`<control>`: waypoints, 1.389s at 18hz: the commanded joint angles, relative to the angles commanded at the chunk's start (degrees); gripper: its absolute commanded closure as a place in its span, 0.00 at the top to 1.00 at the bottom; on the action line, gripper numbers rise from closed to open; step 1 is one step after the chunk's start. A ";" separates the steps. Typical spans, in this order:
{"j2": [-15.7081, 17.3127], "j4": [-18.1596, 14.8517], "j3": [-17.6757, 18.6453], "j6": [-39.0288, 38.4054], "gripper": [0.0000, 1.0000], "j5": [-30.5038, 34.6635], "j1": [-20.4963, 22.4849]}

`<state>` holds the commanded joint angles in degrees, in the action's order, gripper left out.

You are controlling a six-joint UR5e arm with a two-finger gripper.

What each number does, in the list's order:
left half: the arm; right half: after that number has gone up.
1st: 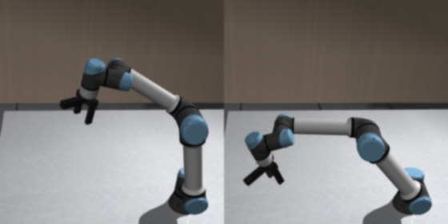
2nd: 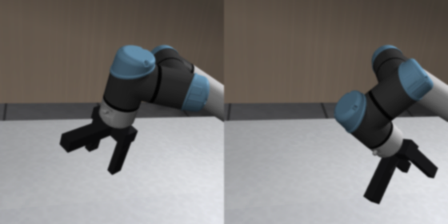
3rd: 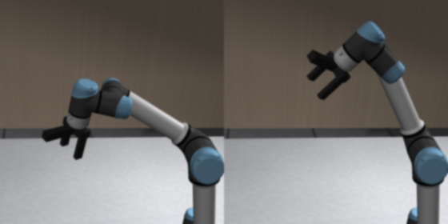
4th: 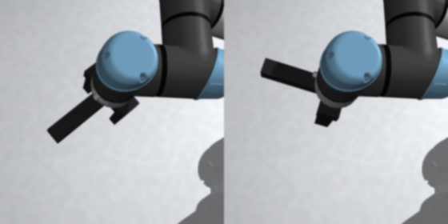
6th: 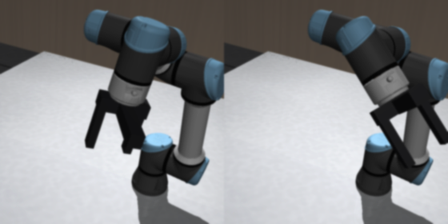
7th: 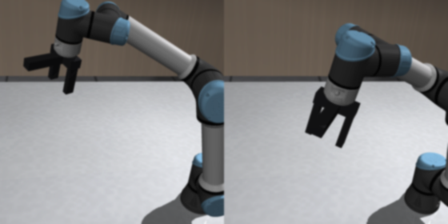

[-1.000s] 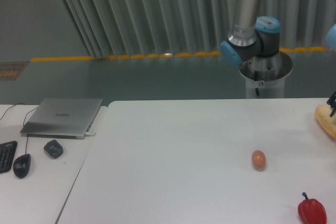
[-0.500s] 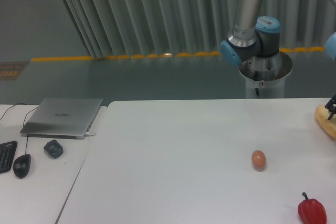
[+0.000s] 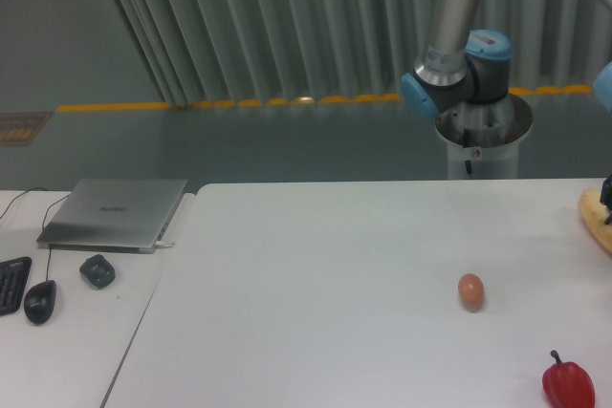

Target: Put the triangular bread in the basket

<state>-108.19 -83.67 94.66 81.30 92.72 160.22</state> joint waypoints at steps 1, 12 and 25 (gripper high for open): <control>0.09 -0.09 -0.09 0.00 0.00 0.09 0.09; 0.18 -9.64 -8.24 -2.37 0.00 0.79 0.00; 1.58 0.87 -16.53 -1.76 0.00 1.67 0.97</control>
<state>-106.61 -82.80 78.14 79.54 94.39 161.19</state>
